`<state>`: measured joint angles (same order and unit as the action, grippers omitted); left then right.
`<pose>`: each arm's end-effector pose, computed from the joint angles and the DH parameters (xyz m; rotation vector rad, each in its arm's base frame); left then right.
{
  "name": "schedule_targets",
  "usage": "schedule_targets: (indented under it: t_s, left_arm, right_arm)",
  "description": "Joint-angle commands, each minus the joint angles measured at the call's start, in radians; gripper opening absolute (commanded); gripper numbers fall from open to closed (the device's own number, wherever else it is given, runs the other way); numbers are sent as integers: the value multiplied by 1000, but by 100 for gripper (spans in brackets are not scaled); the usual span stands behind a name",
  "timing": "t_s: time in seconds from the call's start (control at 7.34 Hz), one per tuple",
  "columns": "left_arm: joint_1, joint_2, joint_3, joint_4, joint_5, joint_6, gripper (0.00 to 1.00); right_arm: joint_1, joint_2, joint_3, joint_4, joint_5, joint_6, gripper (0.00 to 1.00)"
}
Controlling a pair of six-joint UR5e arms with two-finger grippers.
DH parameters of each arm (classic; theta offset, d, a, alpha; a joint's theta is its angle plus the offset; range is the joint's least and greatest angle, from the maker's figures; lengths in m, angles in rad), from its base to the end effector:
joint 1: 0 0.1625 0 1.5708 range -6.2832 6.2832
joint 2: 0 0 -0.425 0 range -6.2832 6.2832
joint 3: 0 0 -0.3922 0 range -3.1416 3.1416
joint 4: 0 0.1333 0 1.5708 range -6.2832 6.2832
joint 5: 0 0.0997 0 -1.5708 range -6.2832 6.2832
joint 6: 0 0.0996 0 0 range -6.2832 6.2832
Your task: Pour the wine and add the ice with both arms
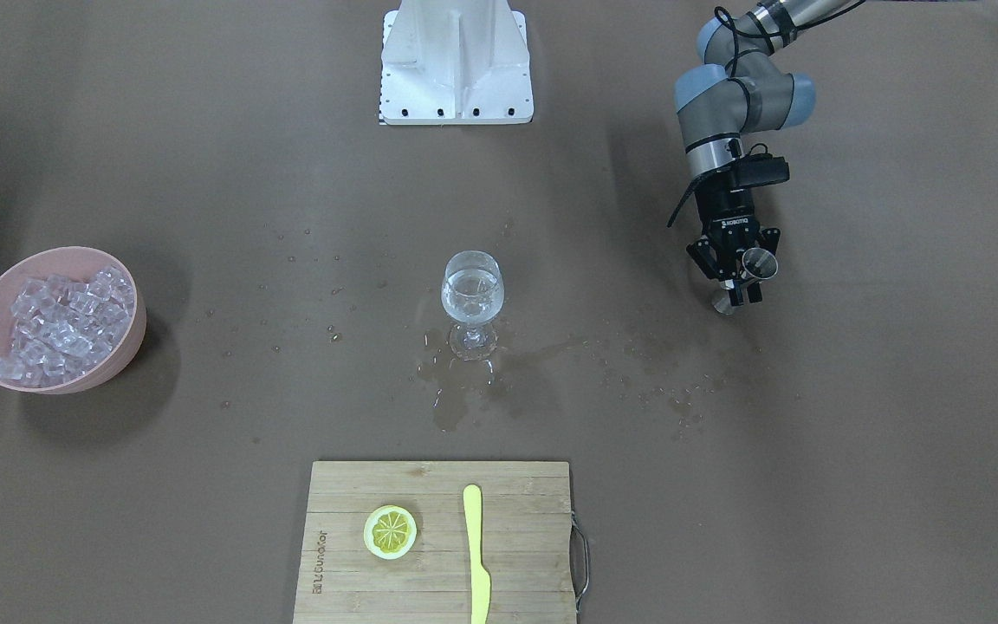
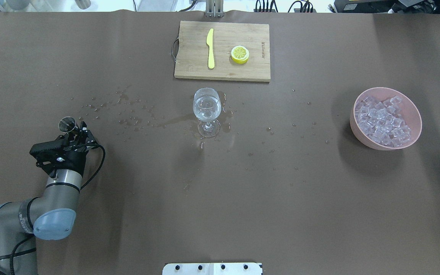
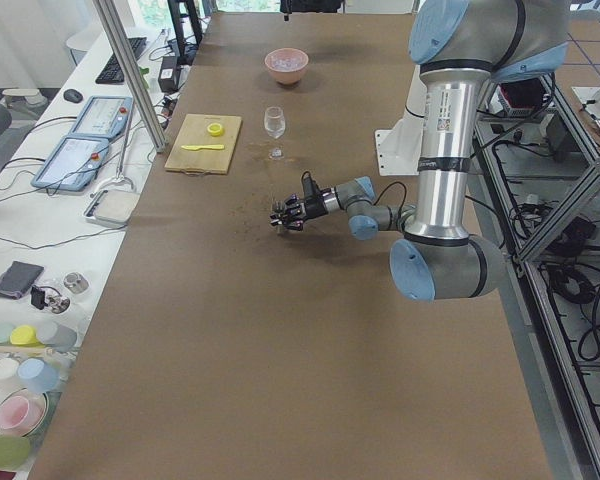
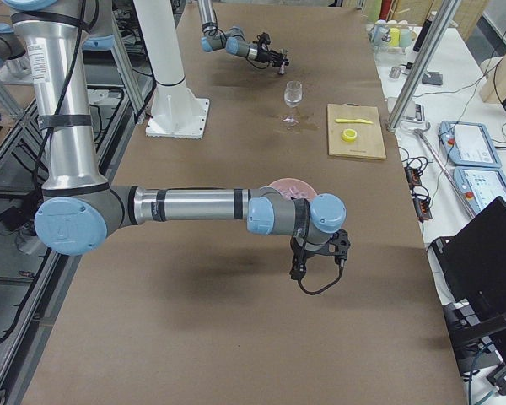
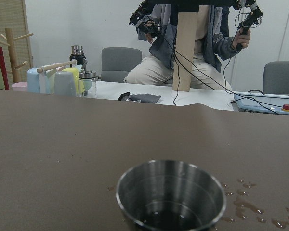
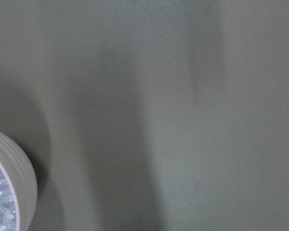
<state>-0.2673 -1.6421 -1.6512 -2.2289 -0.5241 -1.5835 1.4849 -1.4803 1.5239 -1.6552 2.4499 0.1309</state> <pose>0.4463 -0.3498 0.4893 1.0860 0.6097 -0.6661 0.0111 -0.5302 0.6362 -0.1330 -0.8698 0.0600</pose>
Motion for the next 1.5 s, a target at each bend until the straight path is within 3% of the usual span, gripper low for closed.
schedule_targets:
  t_s: [0.0,0.14,0.27,0.41,1.09,1.36]
  left_arm:
    - [0,-1,-1,0,-1,-1,43]
    - [0,-1,-1,-2,-1,0,49]
    - [0,-1,-2,0,1,0,65]
    - [0,1,1,3,0,8,98]
    - [71,21,-16,-2,-7,8,99]
    - [159,114,-146,-6,-4,8,99]
  right_arm:
    - [0,0,-1,-2,0,-1,100]
    - [0,0,-1,0,0,-1,100]
    - [0,2,-1,0,0,-1,100]
    - [0,0,-1,0,0,-1,100]
    - [0,2,2,0,0,1,100]
    - [0,2,2,0,0,-1,100]
